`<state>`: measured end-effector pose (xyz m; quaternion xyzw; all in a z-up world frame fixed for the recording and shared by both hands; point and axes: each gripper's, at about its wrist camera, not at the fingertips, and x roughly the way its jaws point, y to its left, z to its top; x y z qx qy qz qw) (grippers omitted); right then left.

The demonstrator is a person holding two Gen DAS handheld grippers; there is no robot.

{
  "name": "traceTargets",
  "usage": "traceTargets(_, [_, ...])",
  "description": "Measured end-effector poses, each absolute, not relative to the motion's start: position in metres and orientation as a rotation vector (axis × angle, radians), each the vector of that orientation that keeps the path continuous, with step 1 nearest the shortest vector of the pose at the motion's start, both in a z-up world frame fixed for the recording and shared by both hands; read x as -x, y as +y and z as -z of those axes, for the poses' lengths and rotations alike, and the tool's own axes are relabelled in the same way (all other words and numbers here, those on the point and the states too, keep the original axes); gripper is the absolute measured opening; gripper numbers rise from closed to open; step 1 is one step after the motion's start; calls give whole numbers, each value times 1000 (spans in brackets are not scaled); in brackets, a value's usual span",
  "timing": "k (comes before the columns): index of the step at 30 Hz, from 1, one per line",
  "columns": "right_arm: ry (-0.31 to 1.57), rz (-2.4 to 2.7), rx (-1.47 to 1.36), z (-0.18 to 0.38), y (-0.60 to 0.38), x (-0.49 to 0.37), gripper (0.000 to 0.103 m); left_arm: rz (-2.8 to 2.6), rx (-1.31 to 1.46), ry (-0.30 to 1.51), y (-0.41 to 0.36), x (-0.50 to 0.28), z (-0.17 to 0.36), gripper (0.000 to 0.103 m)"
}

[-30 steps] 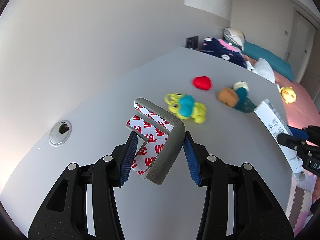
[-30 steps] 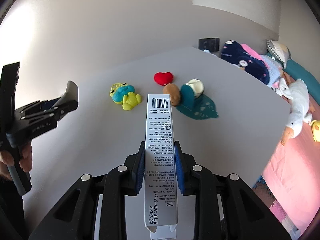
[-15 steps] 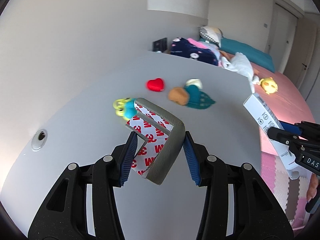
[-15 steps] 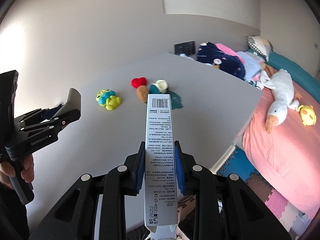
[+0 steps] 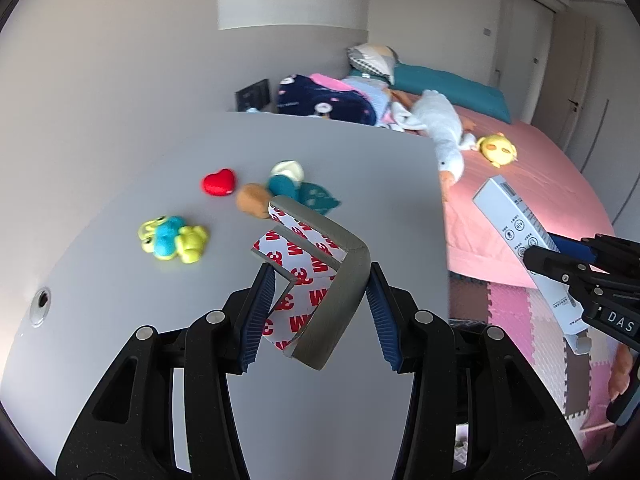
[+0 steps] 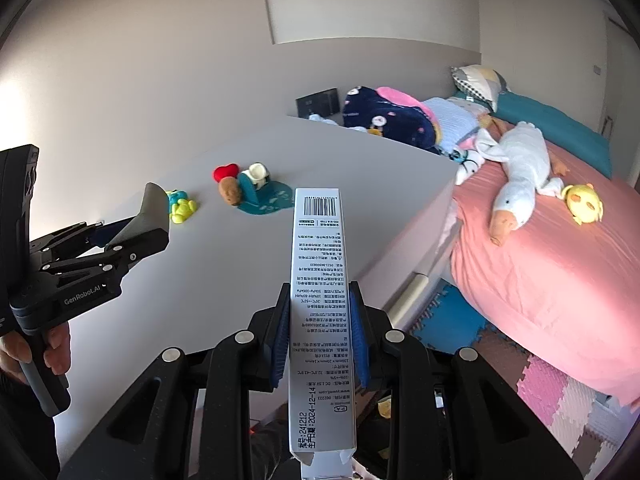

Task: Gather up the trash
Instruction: 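Carry the corner guard and white box over the black bin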

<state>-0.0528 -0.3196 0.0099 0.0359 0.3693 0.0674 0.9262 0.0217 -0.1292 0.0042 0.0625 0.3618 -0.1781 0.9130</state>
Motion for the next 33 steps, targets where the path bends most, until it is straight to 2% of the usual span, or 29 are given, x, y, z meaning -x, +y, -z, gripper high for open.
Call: traceTargets(33, [733, 164, -233, 2, -456, 116, 28, 694, -260, 792, -293, 0, 12, 47])
